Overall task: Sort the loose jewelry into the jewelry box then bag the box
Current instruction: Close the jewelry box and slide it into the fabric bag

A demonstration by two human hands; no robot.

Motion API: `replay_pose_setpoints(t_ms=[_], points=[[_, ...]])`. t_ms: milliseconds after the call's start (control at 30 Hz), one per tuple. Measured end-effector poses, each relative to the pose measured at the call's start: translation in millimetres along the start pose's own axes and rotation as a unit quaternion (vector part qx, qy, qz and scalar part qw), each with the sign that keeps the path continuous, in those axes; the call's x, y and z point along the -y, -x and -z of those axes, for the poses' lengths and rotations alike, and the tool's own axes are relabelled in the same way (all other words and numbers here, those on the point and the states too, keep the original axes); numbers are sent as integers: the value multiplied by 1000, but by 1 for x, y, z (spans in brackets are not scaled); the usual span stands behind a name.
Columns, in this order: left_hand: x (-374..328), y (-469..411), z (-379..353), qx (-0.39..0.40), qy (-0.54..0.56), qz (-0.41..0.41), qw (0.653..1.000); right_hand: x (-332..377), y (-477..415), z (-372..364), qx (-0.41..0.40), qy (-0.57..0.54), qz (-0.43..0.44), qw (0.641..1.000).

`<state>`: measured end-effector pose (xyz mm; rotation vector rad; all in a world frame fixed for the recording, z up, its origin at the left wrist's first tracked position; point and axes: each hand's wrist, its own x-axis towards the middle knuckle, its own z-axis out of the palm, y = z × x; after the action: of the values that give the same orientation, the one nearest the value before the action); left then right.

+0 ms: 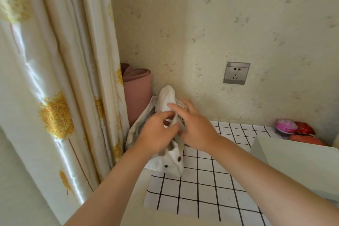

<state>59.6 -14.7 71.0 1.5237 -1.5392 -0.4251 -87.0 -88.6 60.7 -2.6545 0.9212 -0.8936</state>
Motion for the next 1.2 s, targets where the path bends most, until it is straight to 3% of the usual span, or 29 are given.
replay_pose_setpoints(t_ms=[233, 333, 433, 533, 567, 667, 800, 900, 1133, 1200], points=[[-7, 13, -30, 125, 33, -15, 991, -40, 40, 28, 27, 216, 40, 975], [2, 10, -41, 107, -59, 5, 993, -53, 58, 35, 27, 267, 33, 963], [11, 8, -48, 140, -173, 32, 974, -61, 70, 40, 105, 296, 27, 949], [16, 8, -59, 185, -203, 72, 959, -68, 78, 43, 239, 253, -55, 936], [17, 8, -65, 195, -203, 85, 956, -69, 79, 41, 251, 218, -89, 939], [21, 5, -79, 220, -198, 87, 951, -67, 80, 29, 236, 109, -157, 953], [22, 2, -92, 216, -135, 38, 966, -58, 75, 9, 195, 61, -256, 945], [21, -4, -95, 204, -156, 3, 966, -58, 65, 0, 146, 27, -319, 936], [39, -33, -103, 151, -86, 54, 983, -75, 38, -5, 157, 26, -394, 906], [37, -40, -106, 128, -18, 78, 989, -76, 35, -8, 158, 1, -402, 902]])
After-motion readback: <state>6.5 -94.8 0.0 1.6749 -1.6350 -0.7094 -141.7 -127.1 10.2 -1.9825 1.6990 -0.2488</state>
